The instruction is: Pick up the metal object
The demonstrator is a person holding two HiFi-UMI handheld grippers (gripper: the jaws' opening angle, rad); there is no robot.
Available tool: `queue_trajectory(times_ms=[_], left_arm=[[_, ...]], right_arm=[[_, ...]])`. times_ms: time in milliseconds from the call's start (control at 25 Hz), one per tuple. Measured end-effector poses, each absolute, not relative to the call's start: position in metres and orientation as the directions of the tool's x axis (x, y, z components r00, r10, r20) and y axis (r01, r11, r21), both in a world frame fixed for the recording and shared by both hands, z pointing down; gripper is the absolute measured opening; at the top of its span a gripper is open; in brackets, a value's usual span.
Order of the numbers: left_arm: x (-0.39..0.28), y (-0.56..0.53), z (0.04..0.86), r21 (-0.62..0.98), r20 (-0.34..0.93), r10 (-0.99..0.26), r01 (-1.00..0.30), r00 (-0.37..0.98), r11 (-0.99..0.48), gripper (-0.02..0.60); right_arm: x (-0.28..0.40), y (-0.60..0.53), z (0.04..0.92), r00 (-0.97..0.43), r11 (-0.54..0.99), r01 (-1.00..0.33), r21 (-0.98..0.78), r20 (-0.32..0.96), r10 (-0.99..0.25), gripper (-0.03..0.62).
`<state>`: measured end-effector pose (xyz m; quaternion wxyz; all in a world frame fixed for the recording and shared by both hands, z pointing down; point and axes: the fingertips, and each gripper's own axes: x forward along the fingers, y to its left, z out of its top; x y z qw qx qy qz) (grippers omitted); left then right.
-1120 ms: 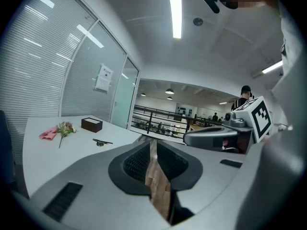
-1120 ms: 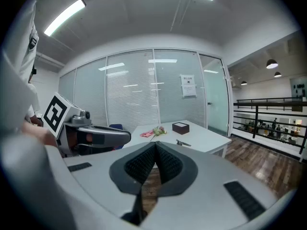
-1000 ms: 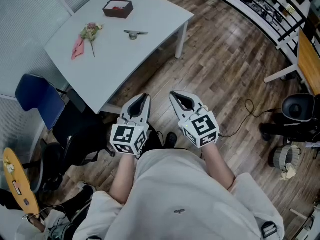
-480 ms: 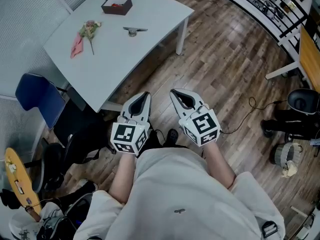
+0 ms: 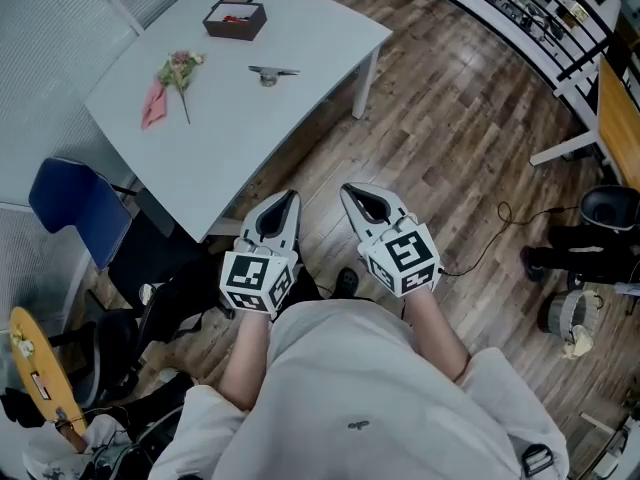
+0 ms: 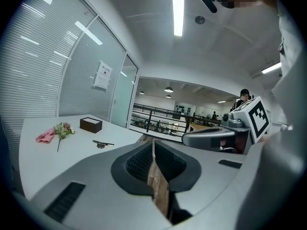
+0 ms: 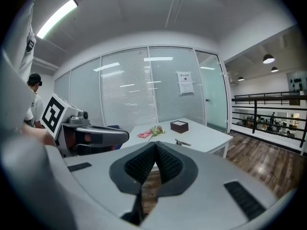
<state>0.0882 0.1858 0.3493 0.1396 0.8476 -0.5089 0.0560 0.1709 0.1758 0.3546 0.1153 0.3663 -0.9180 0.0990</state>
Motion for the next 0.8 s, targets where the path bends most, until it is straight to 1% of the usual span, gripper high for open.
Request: queue_trajectory(times_ms=[480,800], left_arm=[[0.036,0.134,0.345,0.187,0.223,-0.84,-0.867,0.495,-0.461,0.031],[-0.008,0.097,0.345,0.192,0.212,-0.839,-0.863,0.501,-0.466,0.031]], right_arm=[[0.116,0.122,0.353,-0.698,0.708,-0.701,-0.091,0.293,-0.653,0.015],[0.075,0.091,0.353,-0.691,0.706,-0.704,-0.075,0.305,-0.656,0.037]])
